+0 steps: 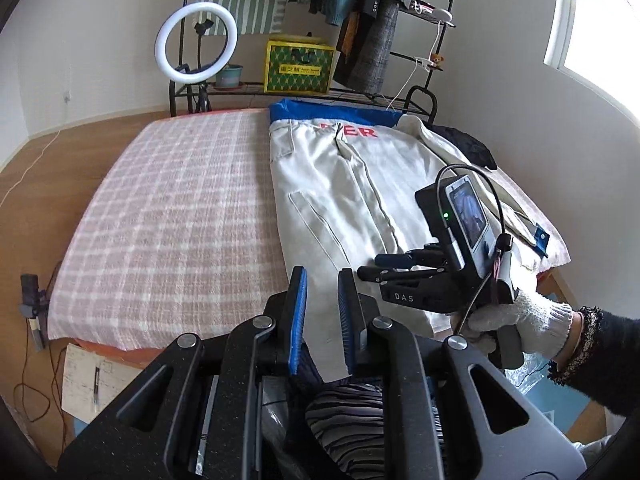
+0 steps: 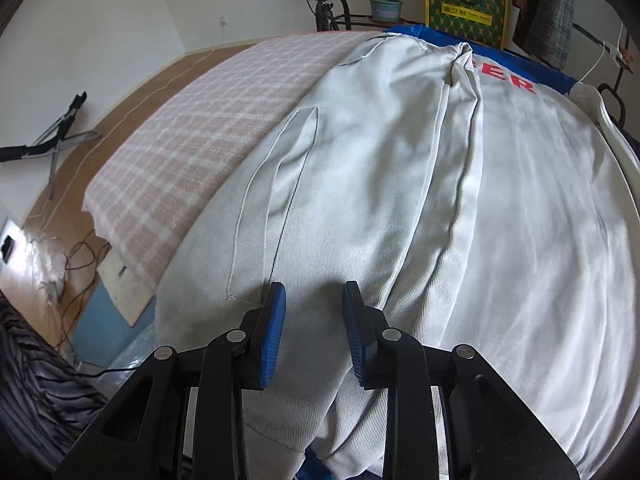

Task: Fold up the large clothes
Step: 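Withdraw both tools and move the right gripper toward the other blue cuff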

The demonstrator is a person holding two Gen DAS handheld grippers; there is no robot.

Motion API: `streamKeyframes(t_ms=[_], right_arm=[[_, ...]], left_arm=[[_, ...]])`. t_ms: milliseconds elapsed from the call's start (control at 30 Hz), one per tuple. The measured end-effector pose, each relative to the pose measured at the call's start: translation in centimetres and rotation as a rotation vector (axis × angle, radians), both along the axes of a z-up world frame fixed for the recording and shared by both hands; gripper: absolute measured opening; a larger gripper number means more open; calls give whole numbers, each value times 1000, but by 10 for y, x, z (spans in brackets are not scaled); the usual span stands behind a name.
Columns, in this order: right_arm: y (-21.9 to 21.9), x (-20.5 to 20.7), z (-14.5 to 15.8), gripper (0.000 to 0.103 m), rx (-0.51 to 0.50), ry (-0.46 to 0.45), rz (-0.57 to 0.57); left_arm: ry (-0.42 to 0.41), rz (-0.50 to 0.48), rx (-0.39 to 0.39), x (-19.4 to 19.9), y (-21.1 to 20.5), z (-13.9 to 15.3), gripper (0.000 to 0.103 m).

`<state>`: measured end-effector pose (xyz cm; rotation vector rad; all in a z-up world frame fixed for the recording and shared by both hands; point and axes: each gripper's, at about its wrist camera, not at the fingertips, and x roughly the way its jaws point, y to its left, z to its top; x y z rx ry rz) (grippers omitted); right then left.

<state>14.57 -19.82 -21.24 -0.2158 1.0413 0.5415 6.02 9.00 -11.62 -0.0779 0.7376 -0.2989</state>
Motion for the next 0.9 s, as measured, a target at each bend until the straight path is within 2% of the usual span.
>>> streamKeyframes(t_ms=[100,167,200,267,433,533,700,900], right_arm=[[1,-2,10,26,-18,13,-28],[-4,-9,30,26,14,-11,-50],[-8,-13,43,27,42,-24,-67],[-20,-20,70,30,101,-47,-112],[-51,-45,139,30,160,-172,-192],[-78,-61,168,32,198,-221,-267],[-127,-88,194,35,251,-251,-397],[-181,-116,213,38,252,-313,-496]], left_arm=[[-40,-33,3,1,0,17,14],[-69,-57,-4,4,1,30,17],[-80,-65,-10,5,2,36,27],[-108,-85,-41,11,6,51,40],[-162,-122,-86,29,16,86,40],[-190,-142,-101,39,19,100,45],[-196,-174,-128,46,6,105,46],[-196,-233,-124,44,-40,106,48]])
